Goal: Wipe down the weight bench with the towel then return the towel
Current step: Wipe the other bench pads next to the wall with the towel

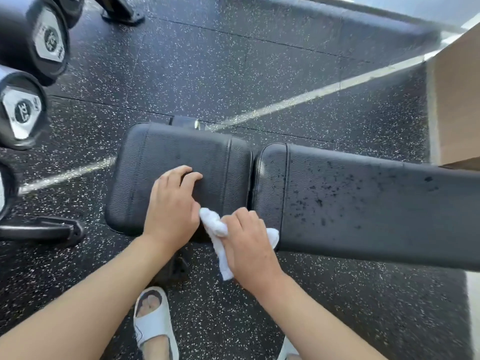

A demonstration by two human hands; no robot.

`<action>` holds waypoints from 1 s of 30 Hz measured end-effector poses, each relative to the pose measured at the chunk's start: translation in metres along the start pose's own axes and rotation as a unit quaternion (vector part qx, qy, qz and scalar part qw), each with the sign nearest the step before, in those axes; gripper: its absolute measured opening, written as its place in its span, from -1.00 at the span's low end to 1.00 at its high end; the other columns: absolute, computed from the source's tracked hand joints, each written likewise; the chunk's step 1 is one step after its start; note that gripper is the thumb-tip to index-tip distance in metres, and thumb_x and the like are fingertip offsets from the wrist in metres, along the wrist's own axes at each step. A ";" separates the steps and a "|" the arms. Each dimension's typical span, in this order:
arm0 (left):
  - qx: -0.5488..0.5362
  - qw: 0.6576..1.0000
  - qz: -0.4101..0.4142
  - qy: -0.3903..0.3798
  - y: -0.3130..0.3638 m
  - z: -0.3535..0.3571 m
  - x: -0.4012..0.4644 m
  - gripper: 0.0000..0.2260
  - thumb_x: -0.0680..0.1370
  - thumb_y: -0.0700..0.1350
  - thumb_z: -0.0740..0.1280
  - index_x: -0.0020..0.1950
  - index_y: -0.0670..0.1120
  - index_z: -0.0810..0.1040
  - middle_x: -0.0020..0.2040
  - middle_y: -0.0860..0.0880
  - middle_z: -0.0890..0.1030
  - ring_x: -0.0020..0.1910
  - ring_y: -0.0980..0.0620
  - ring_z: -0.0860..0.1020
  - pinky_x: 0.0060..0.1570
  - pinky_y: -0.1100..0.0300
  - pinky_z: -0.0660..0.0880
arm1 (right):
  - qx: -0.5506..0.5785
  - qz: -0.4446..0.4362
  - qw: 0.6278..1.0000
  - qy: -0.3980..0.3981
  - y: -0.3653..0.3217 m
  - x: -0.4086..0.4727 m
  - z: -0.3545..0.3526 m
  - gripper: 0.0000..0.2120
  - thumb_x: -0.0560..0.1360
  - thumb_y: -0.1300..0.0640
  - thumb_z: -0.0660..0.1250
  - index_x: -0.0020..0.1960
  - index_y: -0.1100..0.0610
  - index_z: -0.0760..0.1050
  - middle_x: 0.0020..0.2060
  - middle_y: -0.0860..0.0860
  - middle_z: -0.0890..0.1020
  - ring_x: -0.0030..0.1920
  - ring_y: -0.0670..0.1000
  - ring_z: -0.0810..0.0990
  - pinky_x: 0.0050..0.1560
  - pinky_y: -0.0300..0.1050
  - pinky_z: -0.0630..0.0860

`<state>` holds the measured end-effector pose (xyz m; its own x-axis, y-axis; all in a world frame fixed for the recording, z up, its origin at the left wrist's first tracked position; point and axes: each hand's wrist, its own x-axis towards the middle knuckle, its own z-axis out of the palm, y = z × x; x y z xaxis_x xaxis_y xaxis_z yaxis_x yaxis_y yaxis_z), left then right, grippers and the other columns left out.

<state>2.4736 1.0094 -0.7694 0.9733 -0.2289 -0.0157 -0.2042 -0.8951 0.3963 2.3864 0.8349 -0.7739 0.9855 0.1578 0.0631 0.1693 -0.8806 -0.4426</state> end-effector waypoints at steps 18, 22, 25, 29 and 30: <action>0.076 0.994 -0.027 0.078 0.066 0.067 0.058 -0.52 0.48 -0.14 0.19 0.41 -0.10 0.48 0.46 -0.17 0.44 0.50 -0.26 0.36 0.54 -0.26 0.17 | -0.069 0.027 0.987 0.139 0.121 0.132 -0.012 -0.80 0.54 0.06 0.36 0.04 0.19 0.55 -0.04 0.14 0.56 -0.07 0.20 0.50 -0.14 0.08 0.44; 0.075 0.993 -0.025 0.083 0.066 0.067 0.059 -0.53 0.48 -0.15 0.22 0.40 -0.10 0.50 0.44 -0.17 0.45 0.50 -0.25 0.36 0.52 -0.26 0.21 | -0.087 0.096 0.986 0.106 0.136 0.197 -0.013 -0.81 0.62 0.00 0.27 0.10 0.11 0.51 0.08 0.09 0.56 0.08 0.15 0.52 0.00 -0.03 0.30; 0.082 0.993 -0.024 0.083 0.067 0.067 0.059 -0.53 0.49 -0.15 0.20 0.40 -0.11 0.49 0.44 -0.17 0.44 0.50 -0.25 0.36 0.50 -0.27 0.23 | -0.081 0.076 0.986 0.127 0.129 0.185 -0.013 -0.88 0.55 0.07 0.35 0.00 0.12 0.52 -0.03 0.09 0.58 -0.03 0.17 0.53 -0.09 -0.03 0.27; 0.091 0.992 -0.025 0.082 0.068 0.068 0.060 -0.52 0.49 -0.13 0.18 0.41 -0.11 0.48 0.45 -0.17 0.43 0.51 -0.26 0.35 0.50 -0.27 0.23 | -0.022 0.037 0.992 0.115 0.110 0.109 -0.017 -0.86 0.52 0.08 0.37 0.01 0.14 0.53 -0.08 0.10 0.54 -0.10 0.16 0.46 -0.14 0.06 0.38; 0.090 0.992 -0.025 0.083 0.067 0.068 0.060 -0.52 0.49 -0.13 0.18 0.41 -0.11 0.48 0.45 -0.17 0.43 0.51 -0.25 0.35 0.49 -0.27 0.24 | -0.009 0.030 0.994 0.103 0.104 0.085 -0.019 -0.87 0.53 0.09 0.37 0.00 0.15 0.54 -0.09 0.09 0.53 -0.12 0.16 0.45 -0.15 0.08 0.38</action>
<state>2.5110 0.9093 -0.8062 0.9833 -0.1305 0.1268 -0.1569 -0.9610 0.2279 2.4879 0.7484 -0.7979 0.9756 0.0108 0.2192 0.1077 -0.8940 -0.4350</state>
